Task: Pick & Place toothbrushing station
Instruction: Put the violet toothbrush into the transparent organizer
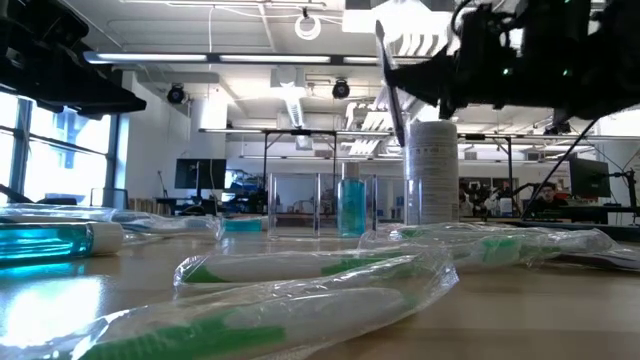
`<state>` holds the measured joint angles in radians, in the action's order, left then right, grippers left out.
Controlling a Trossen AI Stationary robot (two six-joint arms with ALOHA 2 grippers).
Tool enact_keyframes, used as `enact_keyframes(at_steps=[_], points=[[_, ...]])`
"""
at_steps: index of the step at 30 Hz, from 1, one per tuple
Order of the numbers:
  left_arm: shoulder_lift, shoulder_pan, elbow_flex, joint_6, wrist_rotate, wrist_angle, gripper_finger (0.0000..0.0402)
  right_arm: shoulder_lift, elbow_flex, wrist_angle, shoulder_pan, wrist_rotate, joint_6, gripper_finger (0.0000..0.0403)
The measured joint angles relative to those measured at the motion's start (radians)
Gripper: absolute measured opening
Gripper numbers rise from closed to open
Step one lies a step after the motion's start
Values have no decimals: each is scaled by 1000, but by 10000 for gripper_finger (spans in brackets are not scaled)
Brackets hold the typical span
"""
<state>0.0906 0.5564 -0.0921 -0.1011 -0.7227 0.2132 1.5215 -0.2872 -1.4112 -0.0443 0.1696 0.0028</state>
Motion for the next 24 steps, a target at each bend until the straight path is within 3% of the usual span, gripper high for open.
enact_keyframes(at_steps=[8,24], points=[[0,0,0,-8,-2,0,155,212,-41,-82,-57,-31,75,8],[0,0,0,-9,-3,-1,155,255,-99,-45,-40,-55,103,9]])
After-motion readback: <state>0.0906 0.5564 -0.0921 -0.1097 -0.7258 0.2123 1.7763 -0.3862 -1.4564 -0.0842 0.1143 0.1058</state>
